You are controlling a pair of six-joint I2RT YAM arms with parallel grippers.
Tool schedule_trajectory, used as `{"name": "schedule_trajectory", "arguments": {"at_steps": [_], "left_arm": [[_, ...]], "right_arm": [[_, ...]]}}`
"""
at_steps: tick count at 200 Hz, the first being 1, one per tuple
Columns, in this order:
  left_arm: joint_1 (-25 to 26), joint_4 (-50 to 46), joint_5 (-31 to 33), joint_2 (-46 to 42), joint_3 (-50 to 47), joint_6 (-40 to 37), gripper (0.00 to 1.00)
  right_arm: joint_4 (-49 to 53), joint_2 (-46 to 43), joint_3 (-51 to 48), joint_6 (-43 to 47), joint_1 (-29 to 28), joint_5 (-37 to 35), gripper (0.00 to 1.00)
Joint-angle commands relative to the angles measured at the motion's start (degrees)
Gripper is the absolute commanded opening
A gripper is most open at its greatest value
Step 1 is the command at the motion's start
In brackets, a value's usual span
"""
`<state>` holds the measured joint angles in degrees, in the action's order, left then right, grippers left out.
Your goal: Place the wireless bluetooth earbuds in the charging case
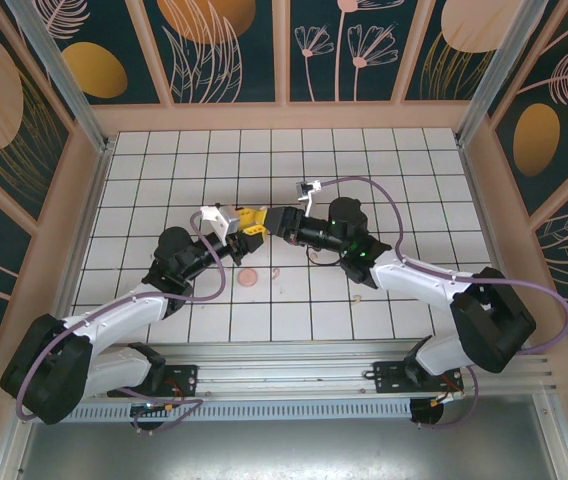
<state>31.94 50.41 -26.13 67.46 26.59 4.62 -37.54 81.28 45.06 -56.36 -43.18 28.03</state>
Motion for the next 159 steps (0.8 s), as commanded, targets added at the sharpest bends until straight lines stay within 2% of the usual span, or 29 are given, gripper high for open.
{"name": "schedule_trajectory", "arguments": {"at_steps": [1,28,39,59,88,126,159], "left_arm": [[0.4,1.5,0.3,-0.4,1.5,-0.3,0.31],[0.4,0.5,0.0,-0.7,1.7,-0.6,0.28],[0.3,0.9,-0.8,-0.6,1.7,-0.4,0.28],[0.4,1.6,-4.4,0.7,2.5,-0.6,0.28],[0.3,0.1,-8.8,2.4,4.8,-0.8,0.25],[0.4,1.5,-14.5,2.9,6.0,0.4,0.24],[0.4,2.7,-19.1,1.7,6.2,-0.1,0.25]], "right_arm": [[-3.2,-0.2,1.4,-0.1,-0.6,1.2,0.49],[-3.0,-1.1,1.1,1.4,-0.9,0.9,0.5],[-1.6,-2.3,0.7,3.3,-0.9,0.4,0.55],[5.0,-6.7,0.2,11.2,-0.7,-4.0,0.68],[13.8,-13.5,-0.1,23.9,1.8,-5.6,0.73],[20.0,-19.6,-0.2,40.9,6.7,0.4,0.75],[29.5,-20.6,2.8,57.4,11.4,11.0,0.67]]}}
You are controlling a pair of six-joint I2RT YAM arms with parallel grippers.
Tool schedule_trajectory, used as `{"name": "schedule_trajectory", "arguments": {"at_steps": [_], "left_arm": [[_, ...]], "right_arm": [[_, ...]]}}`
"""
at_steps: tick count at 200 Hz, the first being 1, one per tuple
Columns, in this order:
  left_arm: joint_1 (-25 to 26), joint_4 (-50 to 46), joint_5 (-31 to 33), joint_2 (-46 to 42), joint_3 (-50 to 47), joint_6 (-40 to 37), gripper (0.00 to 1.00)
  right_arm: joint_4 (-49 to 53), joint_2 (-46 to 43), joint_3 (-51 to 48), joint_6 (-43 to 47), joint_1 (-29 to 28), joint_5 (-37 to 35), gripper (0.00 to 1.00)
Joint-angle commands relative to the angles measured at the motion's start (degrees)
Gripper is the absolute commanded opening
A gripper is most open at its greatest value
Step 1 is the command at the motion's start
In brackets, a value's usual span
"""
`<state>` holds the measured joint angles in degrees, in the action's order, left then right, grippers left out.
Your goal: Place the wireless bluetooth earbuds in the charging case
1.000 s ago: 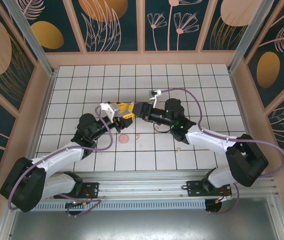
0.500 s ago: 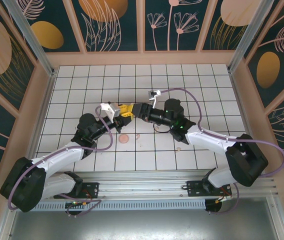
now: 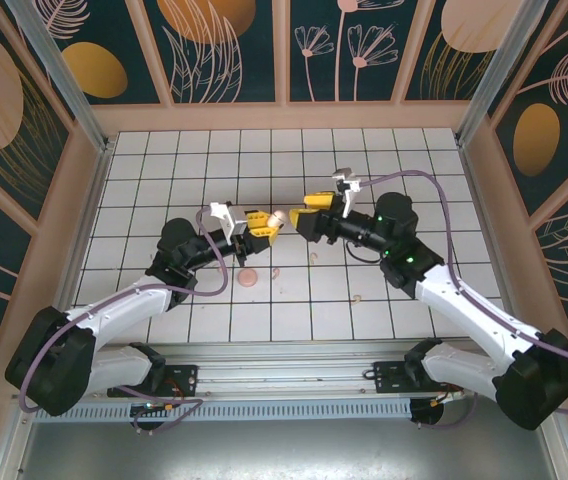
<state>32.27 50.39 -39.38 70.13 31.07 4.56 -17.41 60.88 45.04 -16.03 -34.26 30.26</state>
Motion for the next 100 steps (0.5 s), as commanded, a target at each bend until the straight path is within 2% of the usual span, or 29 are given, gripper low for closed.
{"name": "schedule_trajectory", "arguments": {"at_steps": [1,44,66,100], "left_arm": [[0.1,2.7,-5.9,-1.0,1.8,-0.1,0.25],[0.1,2.5,-11.4,-0.8,3.0,-0.8,0.27],[0.1,2.1,-12.8,-0.8,3.5,-1.2,0.27],[0.1,-0.6,-13.2,-1.3,3.8,-3.8,0.28]], "right_arm": [[9.7,-0.1,3.1,17.6,2.5,9.2,0.66],[21.8,3.0,9.1,35.5,4.6,19.3,0.61],[25.9,3.6,9.8,48.9,4.6,26.5,0.56],[27.4,5.4,11.5,53.2,4.4,27.2,0.56]]}}
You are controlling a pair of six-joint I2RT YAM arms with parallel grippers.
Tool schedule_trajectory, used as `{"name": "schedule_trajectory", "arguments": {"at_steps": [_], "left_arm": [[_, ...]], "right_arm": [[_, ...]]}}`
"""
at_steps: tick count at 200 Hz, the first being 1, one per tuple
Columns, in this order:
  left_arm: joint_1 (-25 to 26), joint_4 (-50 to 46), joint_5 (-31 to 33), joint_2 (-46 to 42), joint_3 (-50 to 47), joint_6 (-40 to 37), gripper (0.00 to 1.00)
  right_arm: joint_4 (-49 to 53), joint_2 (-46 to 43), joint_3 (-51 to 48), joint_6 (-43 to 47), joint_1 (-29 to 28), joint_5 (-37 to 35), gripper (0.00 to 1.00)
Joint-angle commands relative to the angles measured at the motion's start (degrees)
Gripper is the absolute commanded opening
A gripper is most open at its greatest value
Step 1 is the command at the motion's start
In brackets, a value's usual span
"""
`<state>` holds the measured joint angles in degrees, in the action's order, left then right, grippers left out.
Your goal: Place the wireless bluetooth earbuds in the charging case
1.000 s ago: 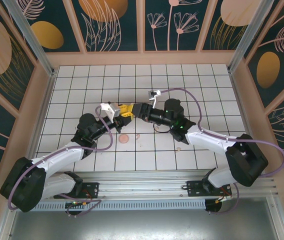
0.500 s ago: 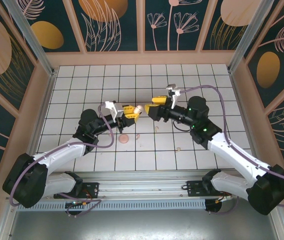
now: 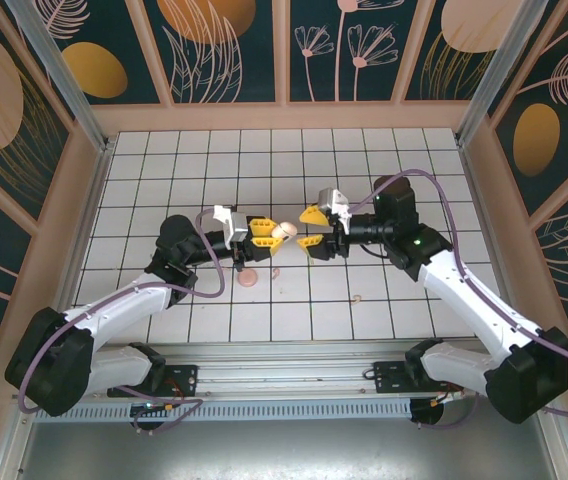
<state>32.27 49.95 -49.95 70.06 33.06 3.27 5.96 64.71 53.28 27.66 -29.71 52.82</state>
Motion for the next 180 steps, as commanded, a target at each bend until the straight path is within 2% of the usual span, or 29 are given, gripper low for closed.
{"name": "schedule_trajectory", "arguments": {"at_steps": [1,30,72,126,156,168,180], "left_arm": [[0.1,-0.1,-2.7,-1.2,1.8,-2.6,0.28],[0.1,0.2,-3.4,-1.4,1.9,-2.7,0.28],[0.1,0.6,-3.8,-2.2,1.5,-2.3,0.27],[0.1,1.0,-4.1,-2.1,1.7,-1.9,0.26],[0.0,0.7,-3.9,-2.0,1.5,-1.9,0.27],[0.1,0.0,-3.5,-2.0,1.6,-2.2,0.29],[0.1,-1.3,-2.5,-2.0,1.9,-2.6,0.38]], "right_arm": [[4.2,1.7,3.3,9.6,-0.2,4.7,0.56],[7.9,4.4,6.5,12.6,-0.5,7.2,0.55],[11.7,7.3,9.7,15.3,-1.0,8.8,0.5],[12.9,8.8,10.8,17.3,-1.3,10.9,0.35],[13.6,8.9,11.6,17.9,-1.3,11.0,0.2],[13.8,8.5,11.5,18.1,-1.3,10.7,0.17],[14.3,8.0,11.4,18.5,-1.3,9.7,0.16]]}}
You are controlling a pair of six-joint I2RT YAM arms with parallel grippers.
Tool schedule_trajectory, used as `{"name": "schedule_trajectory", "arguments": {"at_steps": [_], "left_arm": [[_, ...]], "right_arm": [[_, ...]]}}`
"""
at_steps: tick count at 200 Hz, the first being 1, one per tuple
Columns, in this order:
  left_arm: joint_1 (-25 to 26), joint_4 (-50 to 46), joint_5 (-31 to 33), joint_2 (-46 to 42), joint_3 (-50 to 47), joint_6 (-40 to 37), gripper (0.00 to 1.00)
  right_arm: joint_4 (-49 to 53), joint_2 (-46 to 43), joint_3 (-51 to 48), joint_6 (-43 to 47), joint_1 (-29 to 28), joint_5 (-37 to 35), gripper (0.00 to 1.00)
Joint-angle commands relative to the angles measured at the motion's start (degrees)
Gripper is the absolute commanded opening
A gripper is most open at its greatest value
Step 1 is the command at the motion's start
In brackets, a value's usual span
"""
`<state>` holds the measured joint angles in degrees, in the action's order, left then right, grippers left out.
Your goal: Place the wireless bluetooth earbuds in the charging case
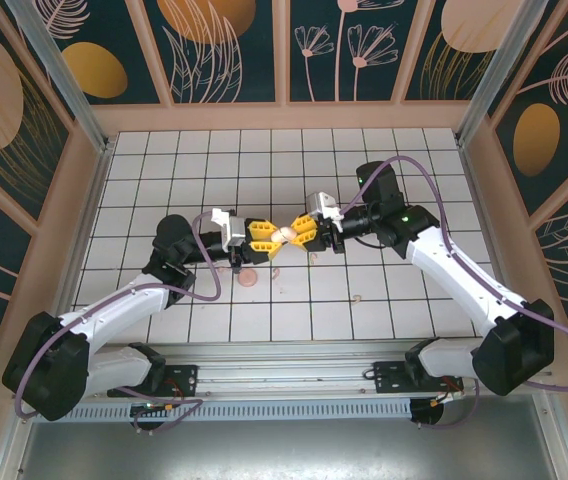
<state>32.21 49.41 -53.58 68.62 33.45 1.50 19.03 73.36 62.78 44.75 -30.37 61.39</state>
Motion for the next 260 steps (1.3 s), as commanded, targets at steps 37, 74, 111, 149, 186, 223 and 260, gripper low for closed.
{"name": "schedule_trajectory", "arguments": {"at_steps": [37,74,111,149,186,223,260], "left_arm": [[0.1,-15.5,7.7,-2.3,4.6,-8.5,0.63],[0.1,-29.1,14.2,-4.1,5.6,-18.6,0.64],[0.1,-38.1,16.0,-2.9,7.1,-26.1,0.63],[0.1,-38.5,13.6,-1.8,7.1,-28.0,0.63],[0.1,-38.7,10.1,-1.0,7.5,-28.4,0.62],[0.1,-39.2,9.3,-0.1,7.6,-28.1,0.6],[0.1,-39.7,9.1,0.8,8.1,-28.0,0.57]], "right_arm": [[3.9,-3.7,0.3,1.4,-0.5,-10.6,0.16],[3.7,-7.2,-2.1,0.4,-0.7,-25.1,0.16],[7.7,-6.9,-1.3,4.9,-5.9,-34.8,0.15],[11.1,-3.5,0.9,6.3,-9.8,-37.5,0.15],[12.2,-0.6,2.4,7.5,-11.6,-37.7,0.16],[11.2,0.5,2.9,8.2,-12.3,-36.3,0.16],[10.5,0.9,3.2,8.3,-12.8,-35.1,0.16]]}}
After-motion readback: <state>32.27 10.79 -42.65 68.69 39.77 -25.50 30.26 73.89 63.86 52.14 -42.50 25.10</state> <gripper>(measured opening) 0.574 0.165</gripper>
